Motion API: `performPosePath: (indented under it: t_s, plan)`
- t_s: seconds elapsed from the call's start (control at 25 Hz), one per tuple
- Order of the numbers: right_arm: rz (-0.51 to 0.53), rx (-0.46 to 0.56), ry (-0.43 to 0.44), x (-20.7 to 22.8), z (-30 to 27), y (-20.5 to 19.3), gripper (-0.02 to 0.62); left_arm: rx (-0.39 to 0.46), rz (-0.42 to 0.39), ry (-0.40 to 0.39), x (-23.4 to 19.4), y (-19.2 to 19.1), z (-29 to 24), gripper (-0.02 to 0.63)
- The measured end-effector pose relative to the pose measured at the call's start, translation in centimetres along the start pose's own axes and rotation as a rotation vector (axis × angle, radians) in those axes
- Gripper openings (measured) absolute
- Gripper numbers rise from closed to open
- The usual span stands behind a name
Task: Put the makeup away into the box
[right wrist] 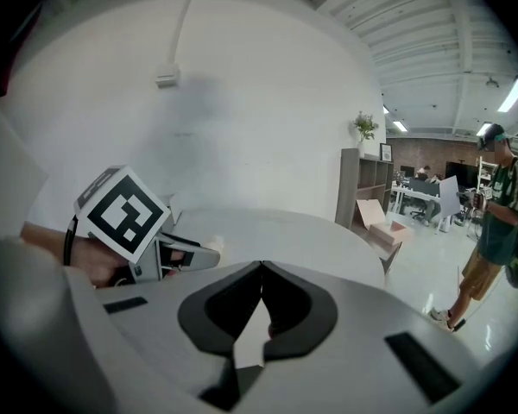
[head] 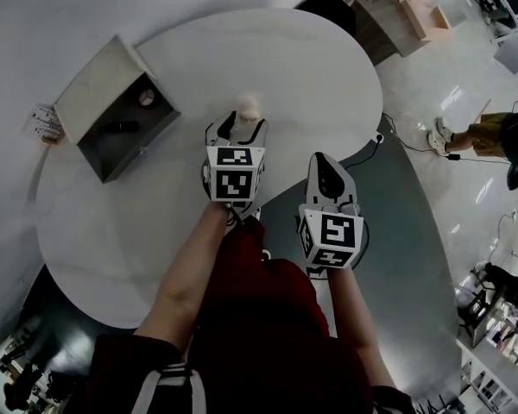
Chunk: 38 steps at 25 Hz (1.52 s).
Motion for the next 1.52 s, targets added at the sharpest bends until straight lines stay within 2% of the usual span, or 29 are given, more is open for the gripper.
performPosePath:
  t_s: [0.28, 0.48, 0.72, 0.96, 1.12, 1.36, 1.52]
  plan:
    - [-0.002, -0.011, -0.015, 0.4, -0.8, 0.2, 0.014, -0.039, -0.021, 0.016, -0.4, 0.5, -1.4, 0.243]
    - [-0.004, -0.020, -0.018, 0.4, -1.2, 0.2, 0.014, -0.076, -0.041, 0.008, -0.2, 0.6, -2.0, 0.214]
    - [0.006, -0.025, -0.018, 0.2, -1.6, 0.3, 0.014, -0.082, -0.070, 0.012, 0.0, 0.6, -2.3, 0.180]
    - [0.014, -0.016, -0.019, -0.2, -1.2, 0.7, 0.014, -0.039, -0.042, -0.022, -0.2, 1.0, -1.7, 0.170]
    - [0.030, 0.000, -0.010, -0.8, -0.8, 1.2, 0.014, 0.004, -0.045, -0.016, -0.4, 2.0, -0.3, 0.169]
    - [0.048, 0.026, 0.023, -1.7, -0.2, 2.1, 0.014, 0.058, -0.027, 0.029, -1.8, 3.7, 2.6, 0.169]
    - [0.084, 0.051, 0.070, -2.0, -0.5, 3.4, 0.014, 0.099, -0.002, 0.089, -3.4, 4.6, 4.8, 0.167]
Point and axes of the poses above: the fingertips, and each gripper's own axes: z backward along the fingers, x to its right, y out of its top, the point moved 2 cm from there along z, backward along the fingers, and after that the axes turned 9 degrees about y, right-handed, at the moved point
